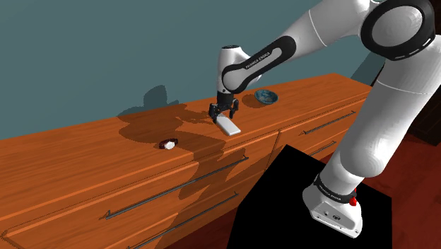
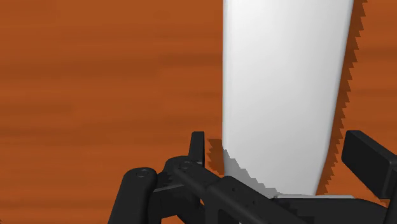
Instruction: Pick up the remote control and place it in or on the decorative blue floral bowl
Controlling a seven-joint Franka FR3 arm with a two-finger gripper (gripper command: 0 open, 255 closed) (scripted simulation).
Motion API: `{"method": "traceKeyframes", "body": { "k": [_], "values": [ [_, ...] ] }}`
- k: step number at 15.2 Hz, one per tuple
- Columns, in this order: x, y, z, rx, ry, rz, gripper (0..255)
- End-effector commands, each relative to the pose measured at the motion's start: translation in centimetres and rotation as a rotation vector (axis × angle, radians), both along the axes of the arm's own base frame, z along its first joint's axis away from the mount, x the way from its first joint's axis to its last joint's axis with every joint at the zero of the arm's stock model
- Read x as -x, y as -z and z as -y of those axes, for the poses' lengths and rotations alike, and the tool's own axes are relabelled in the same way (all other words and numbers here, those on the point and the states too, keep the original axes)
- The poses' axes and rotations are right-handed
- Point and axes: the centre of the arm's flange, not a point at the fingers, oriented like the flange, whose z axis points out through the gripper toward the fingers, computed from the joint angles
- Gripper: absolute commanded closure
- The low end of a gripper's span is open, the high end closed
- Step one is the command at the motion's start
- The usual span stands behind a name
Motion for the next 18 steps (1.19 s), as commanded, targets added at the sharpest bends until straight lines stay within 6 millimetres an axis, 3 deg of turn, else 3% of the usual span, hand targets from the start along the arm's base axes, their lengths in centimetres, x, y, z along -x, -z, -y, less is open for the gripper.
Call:
{"method": "traceKeyframes", "body": {
  "k": [1,7,8,18],
  "values": [
    [-0.04,0.17,-0.08,0.0,0.0,0.0,0],
    [-0.03,0.16,-0.08,0.0,0.0,0.0,0],
    [-0.03,0.16,-0.08,0.0,0.0,0.0,255],
    [-0.03,-0.36,-0.08,0.0,0.0,0.0,255]
  ]
}}
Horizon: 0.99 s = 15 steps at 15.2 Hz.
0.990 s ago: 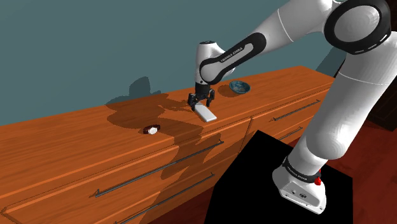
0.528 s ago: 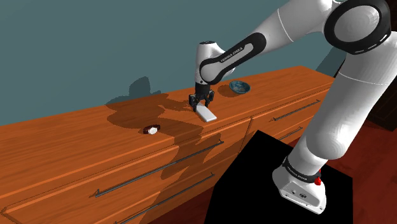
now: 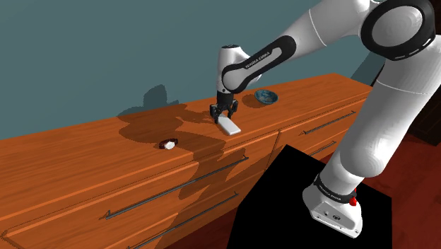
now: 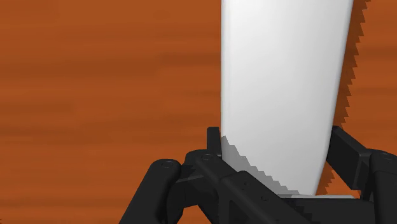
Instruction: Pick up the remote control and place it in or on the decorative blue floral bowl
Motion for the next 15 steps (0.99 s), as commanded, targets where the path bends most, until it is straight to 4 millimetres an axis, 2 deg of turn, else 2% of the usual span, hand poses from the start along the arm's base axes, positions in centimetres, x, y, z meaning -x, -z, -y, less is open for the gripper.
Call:
{"method": "traceKeyframes", "body": {
  "k": [1,15],
  "values": [
    [0.0,-0.8,0.0,0.0,0.0,0.0,255],
    [0.0,-8.2,0.0,0.0,0.0,0.0,255]
  ]
}}
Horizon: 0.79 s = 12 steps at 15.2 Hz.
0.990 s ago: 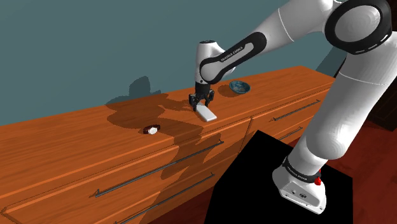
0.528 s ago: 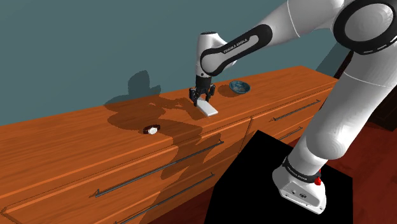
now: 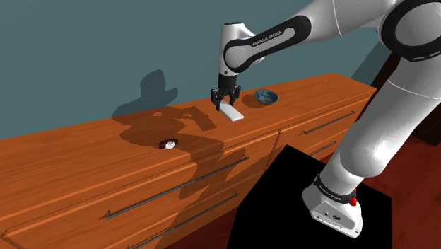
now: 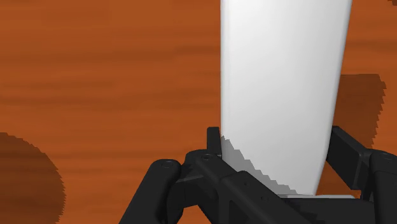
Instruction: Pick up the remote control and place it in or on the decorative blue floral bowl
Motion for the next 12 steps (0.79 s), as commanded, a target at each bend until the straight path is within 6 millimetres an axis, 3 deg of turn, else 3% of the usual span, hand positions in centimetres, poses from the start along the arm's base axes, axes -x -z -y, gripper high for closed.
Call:
{"method": "traceKeyframes", "body": {
  "k": [1,7,12],
  "values": [
    [-0.1,-1.1,0.0,0.0,0.0,0.0,255],
    [-0.1,-4.2,0.0,0.0,0.0,0.0,255],
    [1.0,-4.3,6.5,0.0,0.0,0.0,255]
  ]
}}
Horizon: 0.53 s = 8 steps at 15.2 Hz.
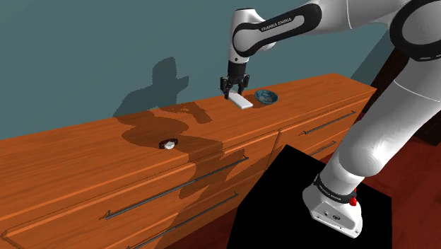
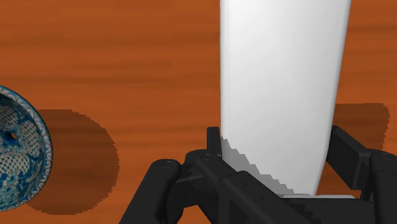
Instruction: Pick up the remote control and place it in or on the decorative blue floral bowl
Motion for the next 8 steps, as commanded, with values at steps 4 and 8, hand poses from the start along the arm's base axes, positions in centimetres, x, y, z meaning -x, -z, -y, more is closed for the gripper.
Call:
{"method": "traceKeyframes", "body": {
  "k": [4,8],
  "values": [
    [1.2,-0.1,6.5,0.0,-0.002,0.0,255],
    [2.0,-0.2,11.8,0.0,-0.002,0.0,255]
  ]
}}
